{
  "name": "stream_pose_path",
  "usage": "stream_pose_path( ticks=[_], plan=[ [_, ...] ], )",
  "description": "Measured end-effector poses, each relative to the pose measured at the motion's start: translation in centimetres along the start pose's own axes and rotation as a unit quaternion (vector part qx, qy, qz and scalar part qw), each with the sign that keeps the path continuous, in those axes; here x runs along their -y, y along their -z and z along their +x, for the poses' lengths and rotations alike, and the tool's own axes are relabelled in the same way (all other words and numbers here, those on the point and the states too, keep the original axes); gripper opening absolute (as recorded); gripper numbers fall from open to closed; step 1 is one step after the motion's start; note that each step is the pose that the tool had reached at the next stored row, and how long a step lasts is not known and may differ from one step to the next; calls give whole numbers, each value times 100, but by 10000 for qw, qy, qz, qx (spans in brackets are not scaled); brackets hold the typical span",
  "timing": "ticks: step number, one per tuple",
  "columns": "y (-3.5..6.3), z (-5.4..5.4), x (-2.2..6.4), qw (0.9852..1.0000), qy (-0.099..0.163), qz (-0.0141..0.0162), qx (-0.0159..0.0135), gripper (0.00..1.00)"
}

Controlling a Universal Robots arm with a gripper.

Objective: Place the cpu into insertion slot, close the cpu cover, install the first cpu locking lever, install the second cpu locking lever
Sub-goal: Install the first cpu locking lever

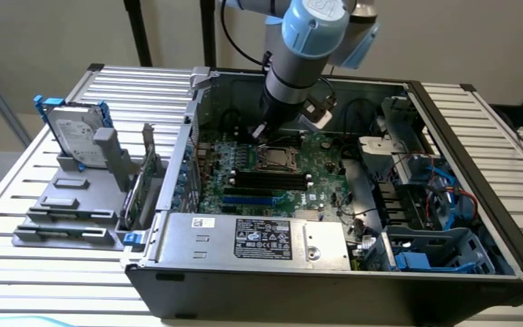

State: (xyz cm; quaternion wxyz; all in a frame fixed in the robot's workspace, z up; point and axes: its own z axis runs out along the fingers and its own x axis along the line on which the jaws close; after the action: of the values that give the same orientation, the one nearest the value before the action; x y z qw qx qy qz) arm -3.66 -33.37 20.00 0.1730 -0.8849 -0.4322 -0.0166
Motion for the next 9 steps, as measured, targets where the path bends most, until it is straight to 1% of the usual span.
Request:
stream_pose_path(
  ticks=[6,9],
  plan=[
    [-17,38,-22,10000,-5,-28,36,11],
    [-22,49,-21,10000,-6,-31,38,11]
  ],
)
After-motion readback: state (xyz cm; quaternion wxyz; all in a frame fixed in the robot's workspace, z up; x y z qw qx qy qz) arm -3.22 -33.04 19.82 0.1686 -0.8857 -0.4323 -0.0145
